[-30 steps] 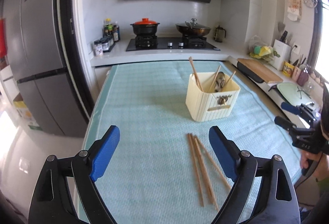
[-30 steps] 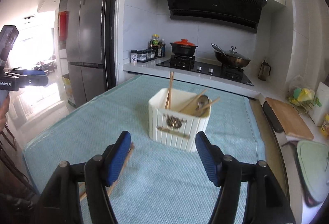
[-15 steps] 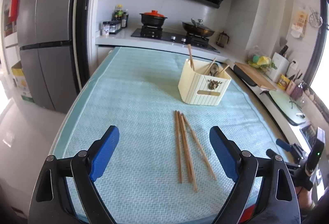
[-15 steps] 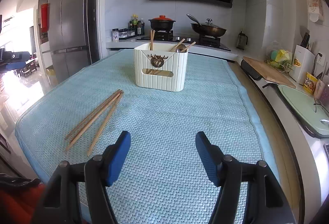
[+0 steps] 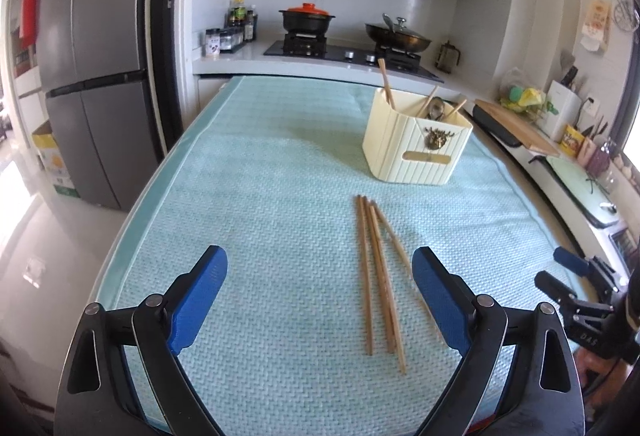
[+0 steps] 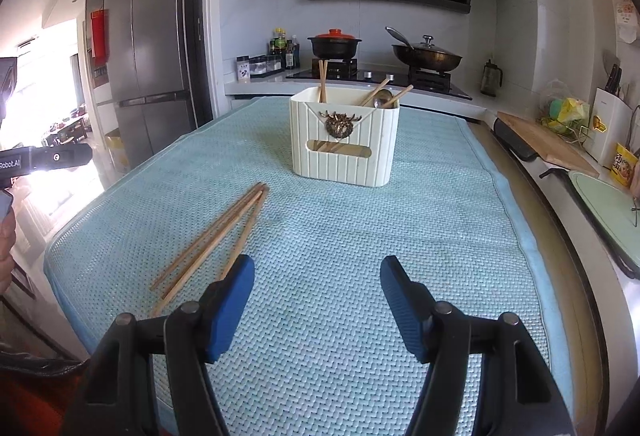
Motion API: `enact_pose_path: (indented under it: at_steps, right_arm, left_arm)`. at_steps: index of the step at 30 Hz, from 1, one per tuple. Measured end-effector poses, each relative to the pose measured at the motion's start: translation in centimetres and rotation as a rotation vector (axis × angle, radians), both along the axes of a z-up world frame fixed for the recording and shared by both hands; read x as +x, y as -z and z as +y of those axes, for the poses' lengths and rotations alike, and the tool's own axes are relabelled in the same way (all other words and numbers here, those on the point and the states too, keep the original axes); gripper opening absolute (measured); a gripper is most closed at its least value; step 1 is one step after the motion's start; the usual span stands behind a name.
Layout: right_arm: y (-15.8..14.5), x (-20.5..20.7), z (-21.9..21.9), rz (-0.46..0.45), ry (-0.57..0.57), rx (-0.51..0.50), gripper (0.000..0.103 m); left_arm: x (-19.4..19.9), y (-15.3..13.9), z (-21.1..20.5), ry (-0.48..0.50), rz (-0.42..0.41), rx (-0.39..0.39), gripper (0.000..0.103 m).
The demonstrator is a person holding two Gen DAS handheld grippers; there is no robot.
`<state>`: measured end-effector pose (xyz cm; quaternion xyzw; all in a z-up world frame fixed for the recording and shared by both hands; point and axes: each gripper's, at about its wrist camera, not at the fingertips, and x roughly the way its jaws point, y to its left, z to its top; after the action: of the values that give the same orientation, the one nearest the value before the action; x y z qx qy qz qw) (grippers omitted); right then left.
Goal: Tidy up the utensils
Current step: 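Move both open grippers back toward the remaining chopsticks on the towel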
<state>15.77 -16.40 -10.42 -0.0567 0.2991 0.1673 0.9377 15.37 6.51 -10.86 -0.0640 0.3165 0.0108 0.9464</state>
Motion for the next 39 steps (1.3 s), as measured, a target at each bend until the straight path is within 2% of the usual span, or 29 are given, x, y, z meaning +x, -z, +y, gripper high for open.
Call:
enact_pose_path:
  at_steps: [9,13,23,34,39]
  right_arm:
    - [2.2,0.0,0.8,0.043,-0.005,-0.005,0.067]
    - [2.6,0.1,1.0,0.056,-0.002,-0.002,0.067]
    - [2.7,-0.5,1.9,0.052,-0.022,-0.042,0.067]
    - [2.9,-0.6,1.8,0.066,-0.019,-0.045,0.067]
    - [2.9,-0.1,1.1,0.073,0.007,-0.015,0.067]
  left_arm:
    - [1.1,2.9,-0.3,0.014,0.049,0.002,0.094]
    - [1.1,3.0,-0.3,0.008,0.05,0.037,0.094]
    - [1.0,3.5,-0.1,0.012,0.059,0.019,0.094]
    - [1.7,4.7,-0.5,0.031,0.104,0.029,0.094]
    - [1.7,5.0,0.0,0.018,0.118,0.029,0.094]
